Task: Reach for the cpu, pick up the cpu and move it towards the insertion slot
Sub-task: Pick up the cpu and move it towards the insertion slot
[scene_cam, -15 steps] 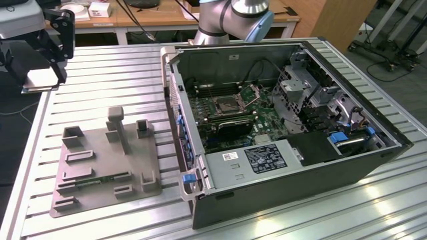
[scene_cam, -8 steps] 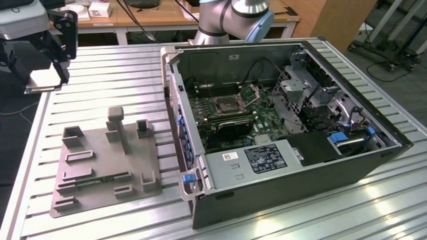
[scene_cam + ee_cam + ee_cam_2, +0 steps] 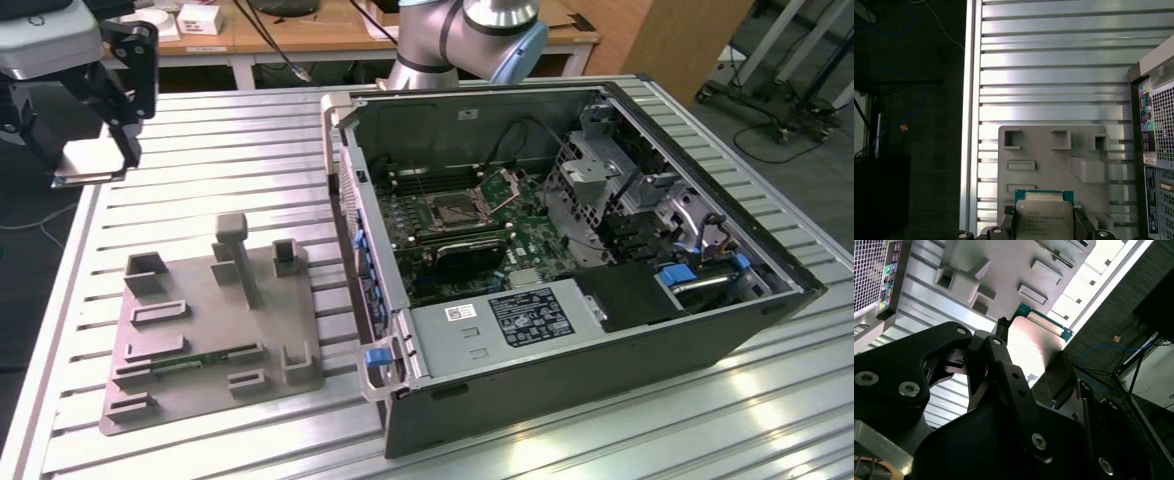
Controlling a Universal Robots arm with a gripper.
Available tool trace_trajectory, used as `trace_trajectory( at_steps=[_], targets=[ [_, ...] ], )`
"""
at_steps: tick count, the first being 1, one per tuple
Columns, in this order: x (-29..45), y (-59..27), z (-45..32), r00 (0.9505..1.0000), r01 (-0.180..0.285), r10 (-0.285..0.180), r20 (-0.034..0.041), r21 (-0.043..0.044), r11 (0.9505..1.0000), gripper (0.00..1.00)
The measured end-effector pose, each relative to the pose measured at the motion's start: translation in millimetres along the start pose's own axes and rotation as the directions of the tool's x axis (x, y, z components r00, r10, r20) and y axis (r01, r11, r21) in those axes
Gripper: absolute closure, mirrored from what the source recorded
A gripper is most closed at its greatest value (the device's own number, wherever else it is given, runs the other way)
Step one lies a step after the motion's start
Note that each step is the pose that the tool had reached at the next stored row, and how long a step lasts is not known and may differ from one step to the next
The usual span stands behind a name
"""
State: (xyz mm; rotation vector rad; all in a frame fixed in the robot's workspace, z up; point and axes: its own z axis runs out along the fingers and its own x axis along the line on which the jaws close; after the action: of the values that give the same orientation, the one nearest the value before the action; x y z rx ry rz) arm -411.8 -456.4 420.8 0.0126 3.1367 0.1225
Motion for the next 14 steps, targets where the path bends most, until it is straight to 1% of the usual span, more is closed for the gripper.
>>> trace_trajectory(
  at_steps=[3,9,14],
  targets=[
    [-2.1,0.0,0.2,1.0000,0.000,0.000,0.0002,-0.0001,1.0000,0.46],
    [-8.8,0.1,0.4,1.0000,0.000,0.000,0.0001,-0.0001,1.0000,0.46],
    [-12.0,0.1,0.7,1.0000,0.000,0.000,0.0002,-0.0002,1.0000,0.46]
  ],
)
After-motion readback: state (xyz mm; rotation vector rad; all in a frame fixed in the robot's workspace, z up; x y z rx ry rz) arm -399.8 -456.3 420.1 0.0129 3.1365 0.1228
